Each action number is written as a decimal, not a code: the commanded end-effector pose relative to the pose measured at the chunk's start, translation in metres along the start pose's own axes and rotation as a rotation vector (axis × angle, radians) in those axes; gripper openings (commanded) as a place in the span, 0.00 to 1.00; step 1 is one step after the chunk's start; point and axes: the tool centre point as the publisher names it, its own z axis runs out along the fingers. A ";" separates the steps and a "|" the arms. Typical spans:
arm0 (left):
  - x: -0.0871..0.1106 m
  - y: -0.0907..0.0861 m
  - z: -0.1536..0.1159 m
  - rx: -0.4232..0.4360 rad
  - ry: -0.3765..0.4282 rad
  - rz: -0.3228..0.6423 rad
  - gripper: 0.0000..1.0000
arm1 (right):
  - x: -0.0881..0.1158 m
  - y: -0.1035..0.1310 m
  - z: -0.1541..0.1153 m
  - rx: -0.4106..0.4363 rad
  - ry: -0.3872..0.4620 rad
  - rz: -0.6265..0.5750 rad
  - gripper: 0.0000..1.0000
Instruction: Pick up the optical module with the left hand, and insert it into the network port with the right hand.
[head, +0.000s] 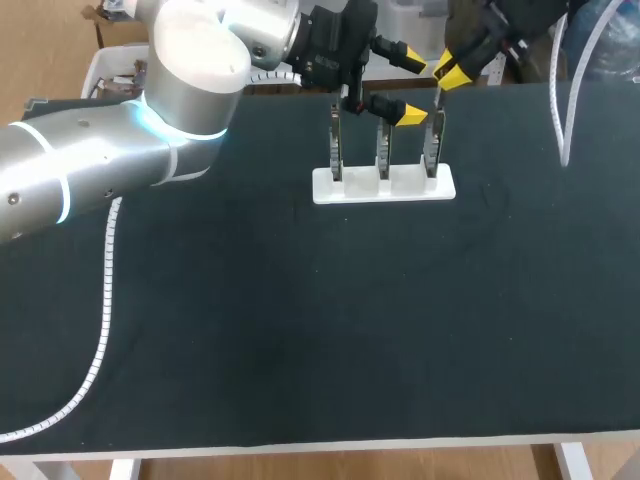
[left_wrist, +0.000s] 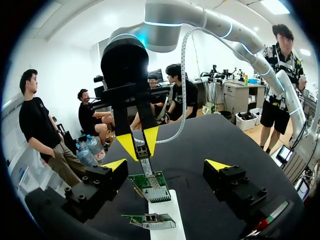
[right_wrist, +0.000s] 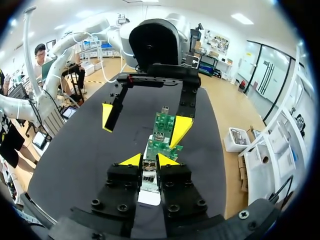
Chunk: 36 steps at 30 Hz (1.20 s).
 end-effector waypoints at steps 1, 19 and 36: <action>-0.001 0.000 0.000 0.000 0.004 -0.001 1.00 | 0.004 -0.010 -0.001 -0.082 -0.010 0.002 0.00; -0.001 0.000 0.000 0.000 0.004 -0.001 1.00 | 0.006 -0.005 -0.007 -0.064 -0.012 0.010 0.00; -0.001 0.000 0.000 0.000 0.004 -0.001 1.00 | 0.006 -0.008 -0.002 -0.076 -0.011 0.008 0.00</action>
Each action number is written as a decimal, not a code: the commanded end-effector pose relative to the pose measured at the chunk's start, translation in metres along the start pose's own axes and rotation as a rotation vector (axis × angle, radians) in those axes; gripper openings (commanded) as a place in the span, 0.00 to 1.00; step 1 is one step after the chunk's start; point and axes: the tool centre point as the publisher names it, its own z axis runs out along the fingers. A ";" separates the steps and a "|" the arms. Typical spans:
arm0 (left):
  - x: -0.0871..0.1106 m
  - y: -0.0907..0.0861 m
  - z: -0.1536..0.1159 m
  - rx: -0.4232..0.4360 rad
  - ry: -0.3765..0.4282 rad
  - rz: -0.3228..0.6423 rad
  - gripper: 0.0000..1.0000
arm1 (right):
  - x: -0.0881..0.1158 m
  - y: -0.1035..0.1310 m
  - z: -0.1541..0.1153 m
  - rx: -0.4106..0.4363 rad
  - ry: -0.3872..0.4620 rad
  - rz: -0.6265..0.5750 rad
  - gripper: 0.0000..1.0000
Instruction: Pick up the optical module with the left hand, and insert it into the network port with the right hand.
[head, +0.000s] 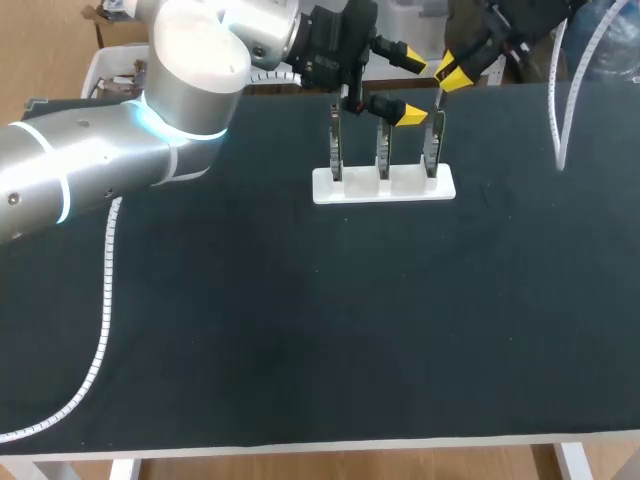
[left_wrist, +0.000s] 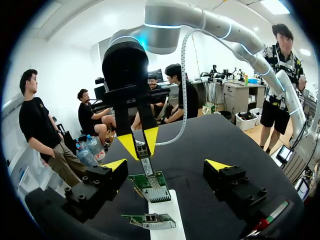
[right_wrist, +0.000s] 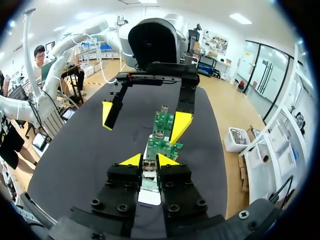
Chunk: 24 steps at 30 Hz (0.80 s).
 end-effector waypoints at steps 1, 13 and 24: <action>-0.001 0.000 0.000 0.000 0.004 -0.001 1.00 | 0.002 -0.009 -0.001 -0.079 -0.002 0.003 0.00; -0.001 0.000 0.000 0.000 0.004 -0.001 1.00 | 0.006 -0.009 0.000 -0.075 -0.014 0.018 0.00; -0.001 0.000 0.000 0.000 0.004 -0.001 1.00 | -0.001 -0.010 -0.004 -0.054 -0.012 0.007 0.00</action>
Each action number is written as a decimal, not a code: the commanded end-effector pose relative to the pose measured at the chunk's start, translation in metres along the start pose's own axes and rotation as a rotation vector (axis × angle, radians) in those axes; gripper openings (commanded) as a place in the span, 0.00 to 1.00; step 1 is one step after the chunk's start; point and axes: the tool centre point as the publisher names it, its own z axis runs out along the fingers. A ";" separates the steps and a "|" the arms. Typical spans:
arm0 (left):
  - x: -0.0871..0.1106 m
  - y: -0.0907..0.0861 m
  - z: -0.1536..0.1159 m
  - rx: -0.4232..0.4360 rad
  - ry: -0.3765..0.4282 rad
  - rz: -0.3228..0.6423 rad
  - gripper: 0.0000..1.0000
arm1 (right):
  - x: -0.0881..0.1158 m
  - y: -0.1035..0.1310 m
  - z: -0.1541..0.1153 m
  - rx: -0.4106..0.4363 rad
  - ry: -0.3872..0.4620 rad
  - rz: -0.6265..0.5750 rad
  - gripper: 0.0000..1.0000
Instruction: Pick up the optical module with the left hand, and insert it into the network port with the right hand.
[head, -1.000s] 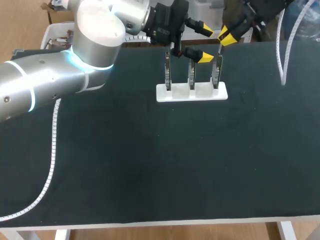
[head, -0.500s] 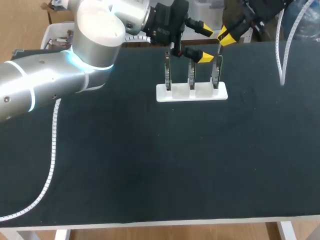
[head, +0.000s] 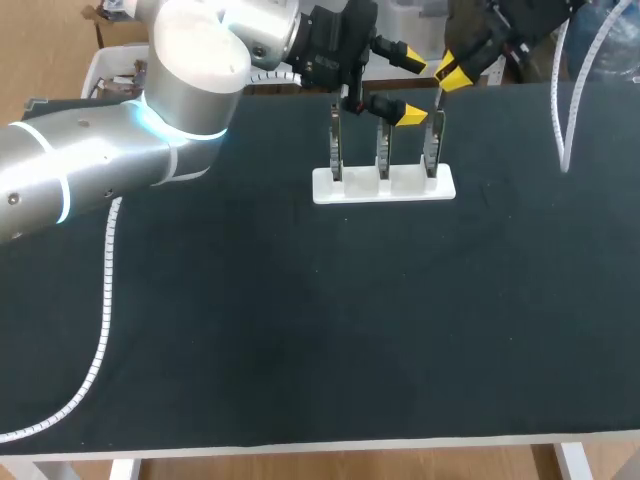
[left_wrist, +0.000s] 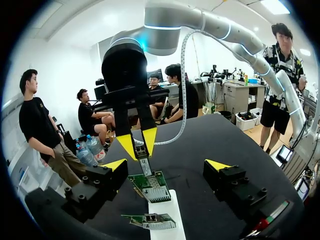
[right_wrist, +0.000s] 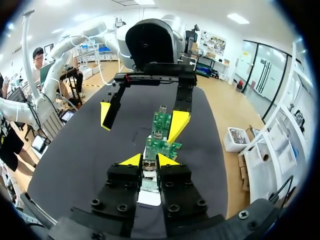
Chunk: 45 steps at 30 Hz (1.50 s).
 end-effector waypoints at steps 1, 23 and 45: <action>-0.001 0.000 0.000 0.000 0.004 -0.001 1.00 | -0.002 -0.008 -0.003 -0.065 0.005 -0.002 0.00; -0.001 0.000 0.000 0.000 0.004 -0.001 1.00 | -0.006 -0.005 -0.003 -0.034 0.046 -0.022 0.00; -0.001 0.000 0.000 0.000 0.004 -0.001 1.00 | 0.001 -0.008 0.000 -0.047 0.043 -0.015 0.00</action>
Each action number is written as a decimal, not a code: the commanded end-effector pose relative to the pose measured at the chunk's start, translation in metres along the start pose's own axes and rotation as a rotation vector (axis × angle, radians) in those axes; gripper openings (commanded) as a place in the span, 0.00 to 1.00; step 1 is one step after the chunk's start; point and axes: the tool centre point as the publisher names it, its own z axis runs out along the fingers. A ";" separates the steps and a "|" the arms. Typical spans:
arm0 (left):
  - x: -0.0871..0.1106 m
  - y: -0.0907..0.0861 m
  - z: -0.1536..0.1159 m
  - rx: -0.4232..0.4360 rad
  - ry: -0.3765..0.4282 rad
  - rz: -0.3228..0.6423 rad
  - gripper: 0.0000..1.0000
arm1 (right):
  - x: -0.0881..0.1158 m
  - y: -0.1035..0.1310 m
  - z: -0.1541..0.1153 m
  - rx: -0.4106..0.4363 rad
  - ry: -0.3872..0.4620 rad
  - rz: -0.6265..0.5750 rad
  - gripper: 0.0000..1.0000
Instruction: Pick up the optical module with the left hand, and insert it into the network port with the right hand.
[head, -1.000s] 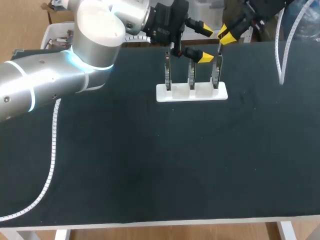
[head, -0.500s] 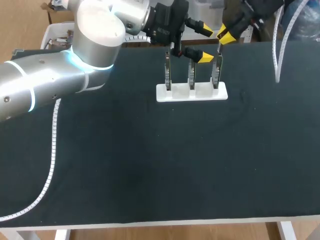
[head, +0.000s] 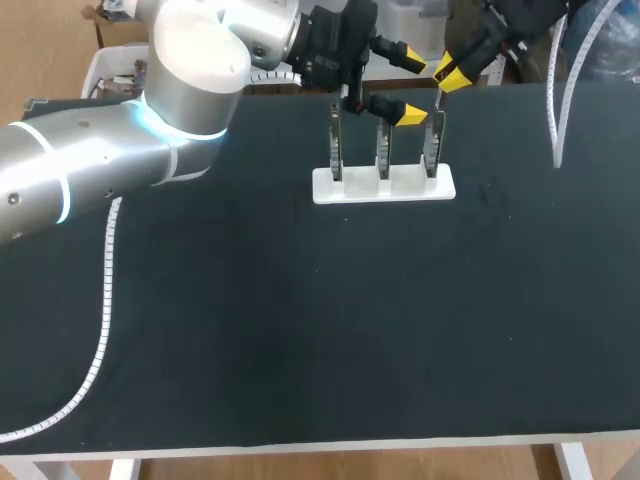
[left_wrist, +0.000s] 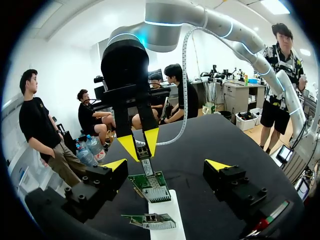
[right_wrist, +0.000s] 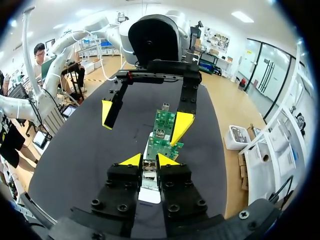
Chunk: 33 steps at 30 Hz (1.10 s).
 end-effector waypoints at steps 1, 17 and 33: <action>-0.001 0.000 0.000 0.000 0.004 -0.001 1.00 | 0.002 -0.011 -0.001 -0.032 -0.005 0.000 0.00; -0.001 0.000 0.000 0.000 0.004 -0.001 1.00 | 0.010 -0.012 0.004 -0.046 -0.014 0.019 0.00; -0.001 0.000 0.000 0.000 0.004 -0.001 1.00 | 0.003 -0.008 -0.002 -0.030 -0.009 0.010 0.00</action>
